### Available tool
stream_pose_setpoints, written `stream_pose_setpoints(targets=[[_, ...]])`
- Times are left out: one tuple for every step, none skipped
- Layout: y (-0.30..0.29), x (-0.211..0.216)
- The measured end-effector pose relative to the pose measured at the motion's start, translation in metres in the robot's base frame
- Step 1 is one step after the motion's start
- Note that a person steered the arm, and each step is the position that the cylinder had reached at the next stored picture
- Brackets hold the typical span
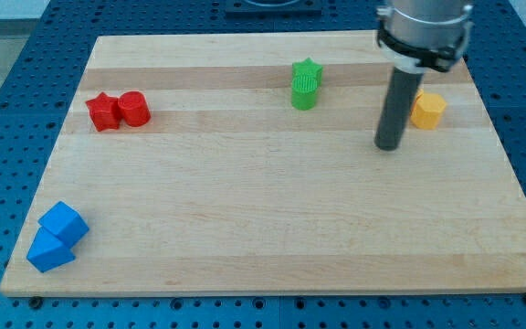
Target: Separate the hexagon from the heart
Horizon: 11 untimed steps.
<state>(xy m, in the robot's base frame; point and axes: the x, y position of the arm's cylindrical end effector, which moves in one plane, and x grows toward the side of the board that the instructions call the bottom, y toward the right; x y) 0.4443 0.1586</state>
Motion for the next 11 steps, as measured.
stream_pose_setpoints(targets=[[0.007,0.061],[0.073,0.068],[0.13,0.004],[0.128,-0.015],[0.117,-0.059],[0.106,-0.059],[0.099,-0.059],[0.085,-0.059],[0.068,-0.06],[0.05,-0.06],[0.029,-0.056]])
